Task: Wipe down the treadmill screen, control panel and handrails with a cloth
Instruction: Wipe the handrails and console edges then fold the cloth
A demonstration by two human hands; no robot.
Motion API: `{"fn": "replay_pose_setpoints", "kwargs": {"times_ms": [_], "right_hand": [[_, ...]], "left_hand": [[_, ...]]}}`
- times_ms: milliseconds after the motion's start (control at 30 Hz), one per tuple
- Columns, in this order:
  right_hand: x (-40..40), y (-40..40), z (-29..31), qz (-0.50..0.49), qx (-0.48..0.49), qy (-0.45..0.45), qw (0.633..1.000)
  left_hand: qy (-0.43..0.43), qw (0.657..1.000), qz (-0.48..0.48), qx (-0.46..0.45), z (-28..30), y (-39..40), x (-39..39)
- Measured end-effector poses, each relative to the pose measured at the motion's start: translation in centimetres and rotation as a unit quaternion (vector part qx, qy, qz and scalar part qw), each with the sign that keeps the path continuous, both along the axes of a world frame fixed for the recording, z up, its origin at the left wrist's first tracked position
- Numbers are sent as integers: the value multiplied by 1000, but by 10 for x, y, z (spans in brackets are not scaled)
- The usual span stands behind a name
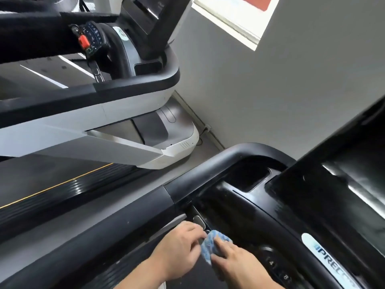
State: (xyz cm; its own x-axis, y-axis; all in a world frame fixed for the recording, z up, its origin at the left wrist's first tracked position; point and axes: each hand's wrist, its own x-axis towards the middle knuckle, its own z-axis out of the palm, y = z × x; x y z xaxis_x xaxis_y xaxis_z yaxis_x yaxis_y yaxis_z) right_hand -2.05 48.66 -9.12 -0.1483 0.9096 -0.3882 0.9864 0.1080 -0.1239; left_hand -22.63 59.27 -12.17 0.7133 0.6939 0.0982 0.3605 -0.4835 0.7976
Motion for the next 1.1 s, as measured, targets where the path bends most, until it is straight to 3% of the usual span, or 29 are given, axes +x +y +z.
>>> {"fn": "replay_pose_setpoints", "kwargs": {"times_ms": [167,367,467,667,767,900,1100], "right_hand": [[-16,-4,-14,23,16,-99,995],[-36,46,-40,-5,-90,-78,993],[-36,47,-38,13,-77,-84,993],[-29,-1,-36,-45,-65,-146,986],[-33,-1,-41,-86,-86,-130,984],[-50,45,-37,-67,-16,-56,996],[-65,103,-41,-115,3,-1,993]], "left_hand": [[24,999,-36,-14,-4,-3,15],[53,998,38,-26,-13,13,16],[67,997,44,-24,-9,20,20],[84,996,-10,-3,-13,11,29],[71,997,-11,-5,-12,9,27],[66,997,36,-29,-6,15,12],[69,994,76,-46,2,24,6]]}}
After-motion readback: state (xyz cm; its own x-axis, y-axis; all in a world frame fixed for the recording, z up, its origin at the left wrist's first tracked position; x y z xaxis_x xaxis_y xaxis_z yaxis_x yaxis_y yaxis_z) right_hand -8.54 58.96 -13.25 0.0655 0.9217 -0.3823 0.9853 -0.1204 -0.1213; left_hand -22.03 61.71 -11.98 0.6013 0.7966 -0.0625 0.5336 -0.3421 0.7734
